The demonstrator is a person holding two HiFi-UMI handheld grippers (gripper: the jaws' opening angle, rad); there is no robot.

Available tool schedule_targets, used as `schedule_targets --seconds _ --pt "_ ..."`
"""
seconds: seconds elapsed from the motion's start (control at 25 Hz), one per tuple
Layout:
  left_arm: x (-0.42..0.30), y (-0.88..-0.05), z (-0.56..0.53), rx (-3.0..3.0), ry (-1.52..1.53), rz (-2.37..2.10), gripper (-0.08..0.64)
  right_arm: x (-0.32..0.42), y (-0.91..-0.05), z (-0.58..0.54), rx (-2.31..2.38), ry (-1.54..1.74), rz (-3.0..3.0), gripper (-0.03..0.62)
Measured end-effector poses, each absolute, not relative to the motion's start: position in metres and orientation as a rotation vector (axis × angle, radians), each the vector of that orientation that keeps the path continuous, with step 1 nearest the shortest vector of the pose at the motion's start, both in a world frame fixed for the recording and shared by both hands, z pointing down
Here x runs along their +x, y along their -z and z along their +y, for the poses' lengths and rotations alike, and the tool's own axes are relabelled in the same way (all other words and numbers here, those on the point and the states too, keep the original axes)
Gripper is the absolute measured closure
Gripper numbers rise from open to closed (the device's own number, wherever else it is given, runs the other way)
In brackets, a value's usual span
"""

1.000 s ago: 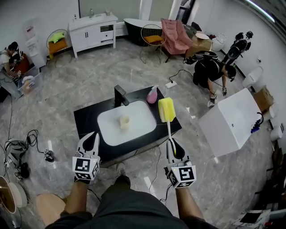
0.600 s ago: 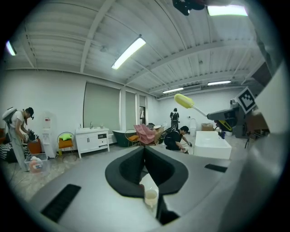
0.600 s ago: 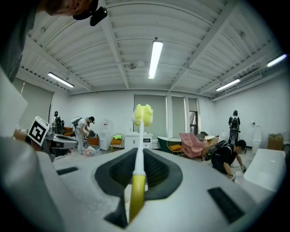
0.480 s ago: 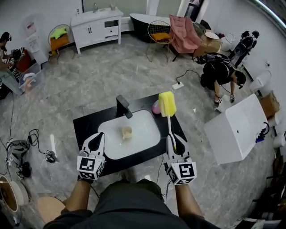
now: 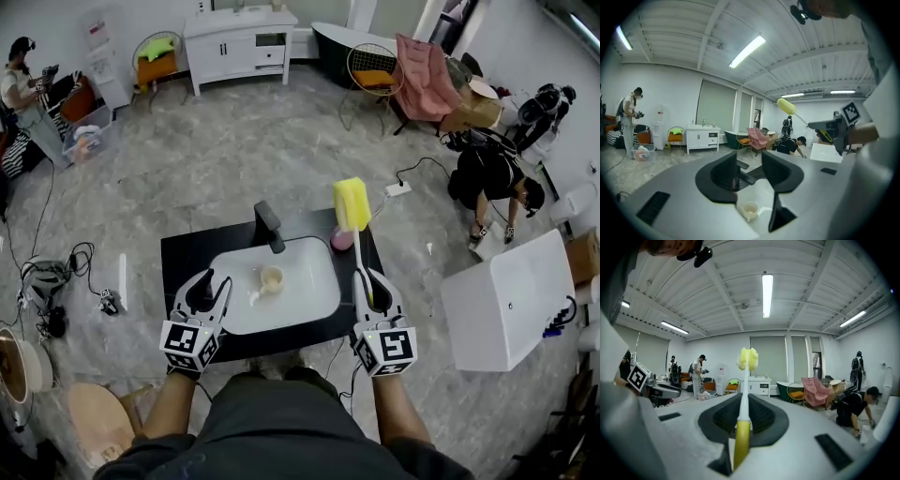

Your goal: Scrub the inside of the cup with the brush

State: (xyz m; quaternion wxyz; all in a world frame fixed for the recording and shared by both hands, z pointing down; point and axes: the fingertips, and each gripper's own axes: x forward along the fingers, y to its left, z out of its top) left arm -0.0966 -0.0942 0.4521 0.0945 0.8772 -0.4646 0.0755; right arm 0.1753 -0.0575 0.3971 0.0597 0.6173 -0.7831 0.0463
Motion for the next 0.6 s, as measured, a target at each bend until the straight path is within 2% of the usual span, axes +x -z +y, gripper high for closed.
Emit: schedule_targets --seconds 0.04,0.16,0.6 --pt "-0.095 -0.453 -0.094 2.588 -0.216 -1.377 0.368 0.179 -0.396 -0.061 1.864 -0.138 -2.378 0.555" --pt "-0.091 -0.462 -0.092 2.549 -0.24 -1.391 0.283 0.185 -0.396 -0.067 1.848 -0.137 -2.394 0.555" --pt "-0.074 -0.549 -0.1 2.43 -0.451 -1.318 0.304 0.186 -0.414 -0.082 1.766 -0.19 -2.419 0.555"
